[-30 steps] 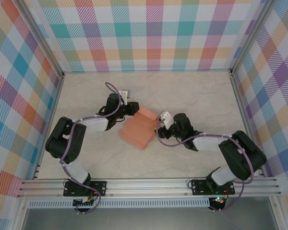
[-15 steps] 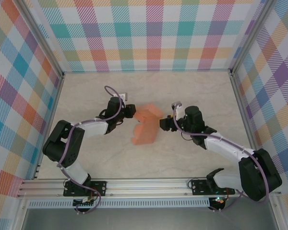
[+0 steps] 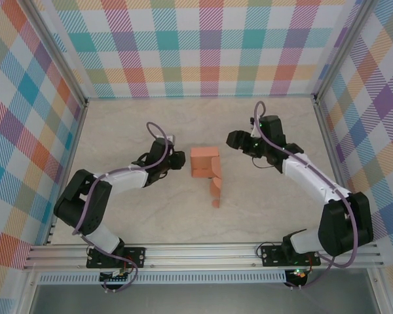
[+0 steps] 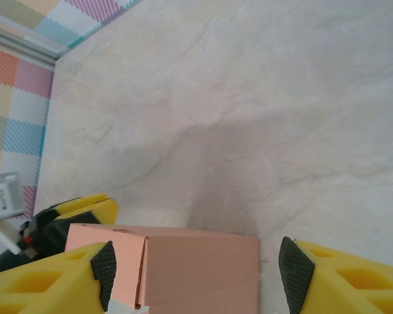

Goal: Fold the paper box

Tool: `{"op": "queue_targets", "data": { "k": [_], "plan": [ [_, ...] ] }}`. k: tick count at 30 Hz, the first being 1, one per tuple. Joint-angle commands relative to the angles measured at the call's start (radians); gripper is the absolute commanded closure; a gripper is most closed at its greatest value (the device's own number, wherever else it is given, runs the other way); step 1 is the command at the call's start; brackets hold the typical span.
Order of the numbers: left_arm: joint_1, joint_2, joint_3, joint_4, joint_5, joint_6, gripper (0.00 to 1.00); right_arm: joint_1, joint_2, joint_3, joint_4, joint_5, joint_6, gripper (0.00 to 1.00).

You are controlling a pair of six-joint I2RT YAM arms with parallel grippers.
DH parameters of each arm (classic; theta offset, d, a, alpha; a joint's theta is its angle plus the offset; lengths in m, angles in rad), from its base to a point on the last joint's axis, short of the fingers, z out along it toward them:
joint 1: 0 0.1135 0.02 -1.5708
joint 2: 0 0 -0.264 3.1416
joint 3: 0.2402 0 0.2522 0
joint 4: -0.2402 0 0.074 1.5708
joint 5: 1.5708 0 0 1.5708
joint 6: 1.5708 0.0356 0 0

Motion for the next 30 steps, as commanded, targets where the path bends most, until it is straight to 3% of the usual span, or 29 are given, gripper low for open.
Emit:
{"op": "queue_targets", "data": {
  "k": [1,7,13,21,26,30],
  "plan": [
    [0.056,-0.073,-0.051,0.047,0.031,0.002,0.53,-0.003,0.016,0.121,-0.242,0.019,-0.138,0.31],
    [0.076,-0.106,-0.025,0.019,0.097,0.085,0.46,0.038,0.090,0.220,-0.427,-0.102,-0.169,0.35],
    [0.051,-0.195,-0.140,0.299,0.425,0.312,0.39,0.071,0.080,0.230,-0.489,-0.166,-0.181,0.33],
    [0.030,-0.186,-0.094,0.180,0.426,0.342,0.42,0.077,0.208,0.366,-0.508,-0.185,-0.199,0.35],
    [0.027,-0.126,-0.109,0.224,0.385,0.320,0.43,0.086,0.331,0.472,-0.525,-0.119,-0.222,0.38],
    [0.017,-0.098,-0.099,0.252,0.391,0.287,0.43,0.091,0.390,0.499,-0.518,-0.145,-0.219,0.44]
  ]
}}
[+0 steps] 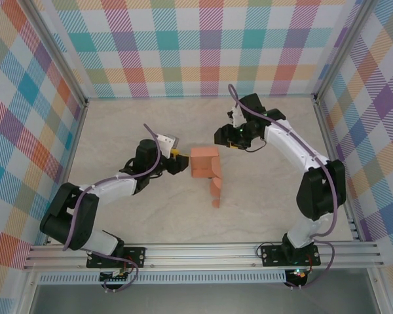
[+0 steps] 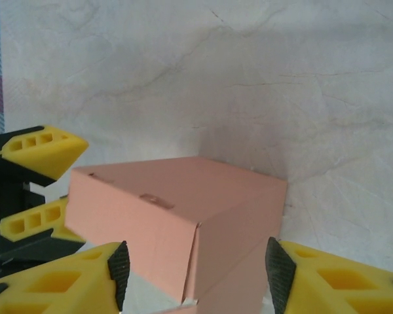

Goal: Fold the paper box

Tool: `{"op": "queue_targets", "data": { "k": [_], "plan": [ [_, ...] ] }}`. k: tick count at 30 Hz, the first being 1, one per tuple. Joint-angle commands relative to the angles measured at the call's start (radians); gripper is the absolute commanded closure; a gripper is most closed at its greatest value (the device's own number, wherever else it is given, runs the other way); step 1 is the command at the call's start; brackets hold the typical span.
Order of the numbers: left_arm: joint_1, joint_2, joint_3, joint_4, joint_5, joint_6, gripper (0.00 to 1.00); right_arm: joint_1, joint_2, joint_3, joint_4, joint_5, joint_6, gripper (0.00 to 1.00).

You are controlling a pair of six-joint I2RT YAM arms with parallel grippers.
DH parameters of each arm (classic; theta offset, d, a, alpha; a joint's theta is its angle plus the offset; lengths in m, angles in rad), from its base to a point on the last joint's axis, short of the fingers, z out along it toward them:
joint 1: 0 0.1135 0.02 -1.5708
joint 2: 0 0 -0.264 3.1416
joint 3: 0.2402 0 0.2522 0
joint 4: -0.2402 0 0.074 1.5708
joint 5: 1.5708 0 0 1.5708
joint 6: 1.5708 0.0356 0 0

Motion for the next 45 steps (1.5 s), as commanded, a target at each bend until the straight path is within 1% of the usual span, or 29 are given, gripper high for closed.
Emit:
{"op": "queue_targets", "data": {
  "k": [1,5,8,12,16,17,19,20,21,22,23,24,26,28,30,32,34,36,39,45],
  "plan": [
    [-0.018,0.017,0.022,0.064,-0.003,-0.019,0.43,0.014,0.030,0.037,-0.029,-0.018,-0.020,0.45],
    [-0.023,0.045,0.038,0.064,-0.003,-0.034,0.43,0.034,0.039,0.026,-0.024,-0.002,-0.022,0.49],
    [-0.023,0.036,0.038,0.067,-0.008,-0.038,0.43,0.039,0.039,-0.012,-0.005,0.029,-0.024,0.51],
    [-0.007,-0.013,0.029,0.062,0.032,0.006,0.41,0.039,0.042,-0.061,0.024,0.081,-0.033,0.55],
    [0.021,-0.091,0.015,0.019,0.066,0.064,0.36,0.040,0.031,-0.064,0.044,0.076,-0.049,0.56],
    [0.031,-0.111,0.021,0.001,0.085,0.088,0.33,0.041,0.025,-0.063,0.048,0.075,-0.057,0.55],
    [0.043,-0.142,0.048,-0.040,0.151,0.125,0.22,0.039,0.008,-0.055,0.060,0.067,-0.072,0.54],
    [0.044,-0.147,0.077,-0.073,0.196,0.147,0.16,0.039,-0.003,-0.051,0.066,0.060,-0.081,0.53],
    [0.044,-0.139,0.122,-0.119,0.260,0.175,0.13,0.039,-0.013,-0.047,0.073,0.055,-0.092,0.51],
    [0.044,-0.120,0.167,-0.185,0.327,0.212,0.11,0.037,-0.025,-0.045,0.080,0.052,-0.100,0.50],
    [0.041,-0.085,0.232,-0.272,0.383,0.253,0.06,0.035,-0.039,-0.045,0.087,0.055,-0.105,0.49],
    [0.037,-0.044,0.293,-0.357,0.411,0.292,0.04,0.029,-0.052,-0.045,0.095,0.065,-0.106,0.49],
    [0.024,0.036,0.396,-0.505,0.422,0.361,0.00,0.009,-0.076,-0.046,0.106,0.074,-0.098,0.48],
    [0.008,0.093,0.464,-0.612,0.413,0.440,0.00,-0.013,-0.099,-0.051,0.111,0.070,-0.095,0.48],
    [0.006,0.127,0.508,-0.688,0.428,0.520,0.00,-0.036,-0.119,-0.056,0.106,0.074,-0.105,0.47],
    [0.009,0.151,0.557,-0.799,0.466,0.614,0.00,-0.054,-0.136,-0.066,0.099,0.076,-0.109,0.46],
    [0.013,0.173,0.606,-0.917,0.537,0.726,0.01,-0.072,-0.158,-0.083,0.097,0.071,-0.112,0.45],
    [0.012,0.196,0.636,-0.985,0.566,0.793,0.02,-0.083,-0.177,-0.103,0.097,0.071,-0.124,0.45],
    [0.012,0.247,0.688,-1.040,0.562,0.835,0.05,-0.093,-0.190,-0.120,0.088,0.075,-0.134,0.45],
    [0.011,0.334,0.756,-1.028,0.527,0.835,0.11,-0.097,-0.200,-0.118,0.077,0.067,-0.142,0.45]
  ]
}}
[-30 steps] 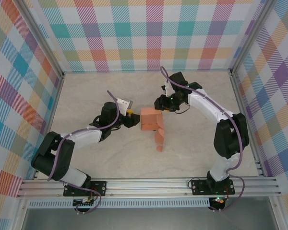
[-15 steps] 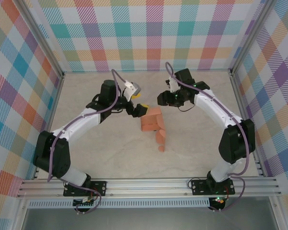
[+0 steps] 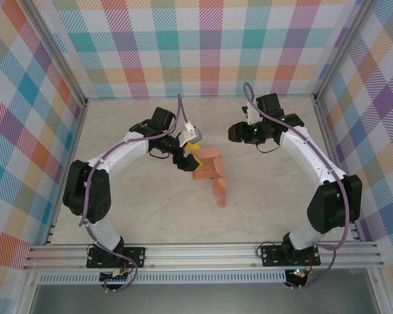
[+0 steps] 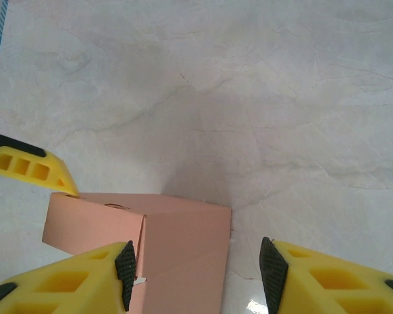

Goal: Fold the paper box

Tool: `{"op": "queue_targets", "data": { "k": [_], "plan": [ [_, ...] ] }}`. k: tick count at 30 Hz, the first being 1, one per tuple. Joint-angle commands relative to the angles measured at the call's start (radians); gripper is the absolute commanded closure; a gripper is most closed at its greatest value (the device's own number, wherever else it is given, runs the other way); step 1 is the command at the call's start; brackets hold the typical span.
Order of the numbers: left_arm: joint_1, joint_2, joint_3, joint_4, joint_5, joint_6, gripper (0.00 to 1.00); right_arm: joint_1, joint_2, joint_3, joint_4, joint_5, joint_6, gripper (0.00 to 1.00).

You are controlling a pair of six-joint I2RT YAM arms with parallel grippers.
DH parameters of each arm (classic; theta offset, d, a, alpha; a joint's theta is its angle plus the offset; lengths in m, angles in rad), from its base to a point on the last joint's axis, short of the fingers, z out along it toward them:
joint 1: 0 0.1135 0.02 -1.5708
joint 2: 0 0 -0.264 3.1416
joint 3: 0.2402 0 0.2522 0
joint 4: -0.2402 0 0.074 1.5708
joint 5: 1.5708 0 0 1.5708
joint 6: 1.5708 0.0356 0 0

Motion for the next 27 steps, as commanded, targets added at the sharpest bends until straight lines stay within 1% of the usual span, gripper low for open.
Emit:
{"op": "queue_targets", "data": {
  "k": [1,7,10,12,16,20,24,27],
  "plan": [
    [-0.004,0.043,0.051,-0.049,0.013,0.044,0.12,-0.004,-0.029,-0.002,-0.015,-0.008,-0.022,0.45],
    [-0.016,0.049,0.040,0.022,-0.038,0.019,0.14,-0.005,-0.036,-0.006,-0.018,-0.014,-0.028,0.45],
    [-0.020,0.055,0.039,0.035,-0.035,0.026,0.24,-0.005,-0.035,-0.007,-0.013,-0.032,-0.027,0.45],
    [-0.023,0.068,0.042,0.039,-0.027,0.027,0.35,-0.005,-0.035,-0.011,-0.011,-0.031,-0.028,0.45],
    [-0.030,0.074,0.038,0.044,-0.011,0.022,0.44,-0.006,-0.031,-0.013,-0.010,-0.048,-0.031,0.45],
    [-0.032,0.065,0.022,0.059,-0.029,0.013,0.55,-0.005,-0.030,-0.022,-0.012,-0.051,-0.037,0.45],
    [-0.030,0.045,-0.021,0.105,-0.056,-0.025,0.62,-0.006,-0.034,-0.031,-0.008,-0.052,-0.038,0.45],
    [-0.009,0.052,-0.034,0.138,-0.044,-0.111,0.63,-0.006,-0.033,-0.028,-0.007,-0.040,-0.027,0.44]
  ]
}}
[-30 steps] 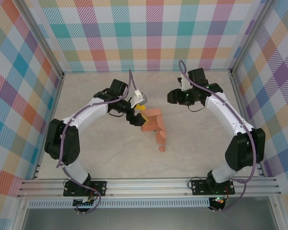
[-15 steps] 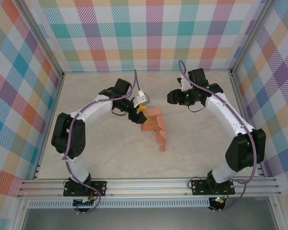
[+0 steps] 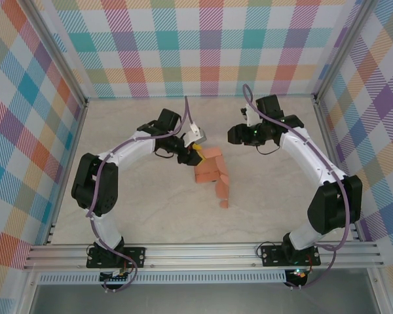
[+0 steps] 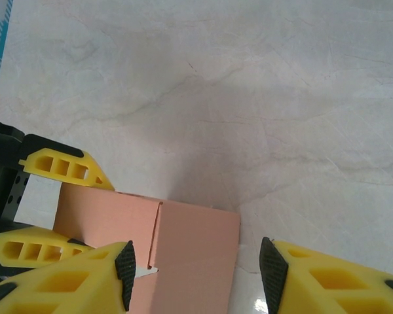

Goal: Fold the paper box

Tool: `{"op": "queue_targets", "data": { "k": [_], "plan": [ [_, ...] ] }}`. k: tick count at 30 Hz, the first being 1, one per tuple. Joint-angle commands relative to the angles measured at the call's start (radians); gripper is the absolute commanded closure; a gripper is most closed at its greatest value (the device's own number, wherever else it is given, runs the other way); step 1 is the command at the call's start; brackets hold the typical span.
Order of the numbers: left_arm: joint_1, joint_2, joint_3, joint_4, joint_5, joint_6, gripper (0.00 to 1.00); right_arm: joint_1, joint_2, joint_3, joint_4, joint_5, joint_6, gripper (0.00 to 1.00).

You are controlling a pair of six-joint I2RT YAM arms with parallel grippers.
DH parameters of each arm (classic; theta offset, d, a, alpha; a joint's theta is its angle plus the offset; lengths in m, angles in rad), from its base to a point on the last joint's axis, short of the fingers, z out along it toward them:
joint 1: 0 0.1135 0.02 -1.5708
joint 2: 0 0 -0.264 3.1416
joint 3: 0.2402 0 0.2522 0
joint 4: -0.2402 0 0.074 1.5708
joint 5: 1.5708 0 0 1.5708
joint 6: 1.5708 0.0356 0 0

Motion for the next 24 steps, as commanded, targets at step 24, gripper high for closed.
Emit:
{"op": "queue_targets", "data": {
  "k": [24],
  "plan": [
    [0.116,0.047,-0.461,0.814,-0.240,-1.436,0.47,-0.008,-0.074,0.034,-0.062,0.265,-0.016,0.38]
  ]
}}
